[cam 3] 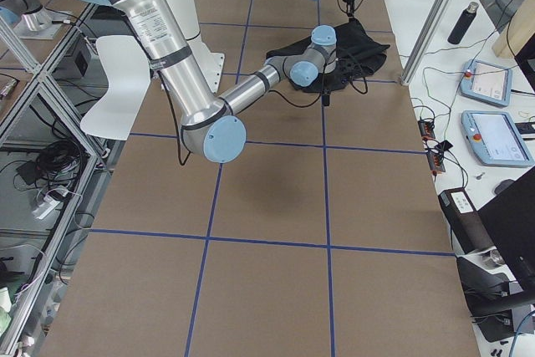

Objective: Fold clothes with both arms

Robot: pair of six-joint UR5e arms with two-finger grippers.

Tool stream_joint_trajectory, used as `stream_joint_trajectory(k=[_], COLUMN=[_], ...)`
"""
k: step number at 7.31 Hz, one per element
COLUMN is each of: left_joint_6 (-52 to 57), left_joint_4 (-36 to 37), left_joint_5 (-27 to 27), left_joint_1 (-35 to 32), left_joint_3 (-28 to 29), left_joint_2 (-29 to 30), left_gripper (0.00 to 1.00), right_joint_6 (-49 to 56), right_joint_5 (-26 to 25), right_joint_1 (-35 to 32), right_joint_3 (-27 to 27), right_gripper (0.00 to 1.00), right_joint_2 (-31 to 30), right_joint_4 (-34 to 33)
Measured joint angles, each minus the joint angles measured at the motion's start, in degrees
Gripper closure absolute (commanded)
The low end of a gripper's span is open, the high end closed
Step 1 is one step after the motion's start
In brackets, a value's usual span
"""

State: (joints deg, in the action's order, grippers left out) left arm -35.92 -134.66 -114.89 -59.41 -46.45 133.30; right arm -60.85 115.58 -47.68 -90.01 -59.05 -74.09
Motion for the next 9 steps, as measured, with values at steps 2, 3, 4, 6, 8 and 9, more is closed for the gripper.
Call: stream_joint_trajectory(k=[2,3,4,6,8,9], left_joint_6=[1.99,3.06,4.50,7.19,7.30,7.21], left_joint_4=[-1.14,-3.01,-4.18,-4.60,-4.51,-4.48], left_joint_5=[1.03,1.04,0.42,-2.61,-3.92,-4.05], left_joint_1=[-2.02,-2.98,-4.19,-6.02,-6.14,-6.15], left_joint_3=[5.74,6.23,6.31,4.90,-0.12,-1.20], left_joint_2=[4.80,4.83,4.52,2.97,-1.61,-2.70], left_gripper=[0.00,0.00,0.00,0.00,0.00,0.00], right_joint_6=[-0.03,-0.11,-0.66,-5.11,-12.10,-15.21], right_joint_5=[-0.12,-0.24,-0.48,-2.29,-7.19,-10.02], right_joint_1=[0.24,0.69,1.48,4.06,7.85,9.76], right_joint_3=[0.13,0.29,0.85,5.05,11.54,14.44], right_gripper=[0.00,0.00,0.00,0.00,0.03,0.07], right_joint_2=[0.28,0.52,1.34,6.72,13.99,16.39], right_joint_4=[0.00,0.00,-0.01,-0.02,0.05,1.07])
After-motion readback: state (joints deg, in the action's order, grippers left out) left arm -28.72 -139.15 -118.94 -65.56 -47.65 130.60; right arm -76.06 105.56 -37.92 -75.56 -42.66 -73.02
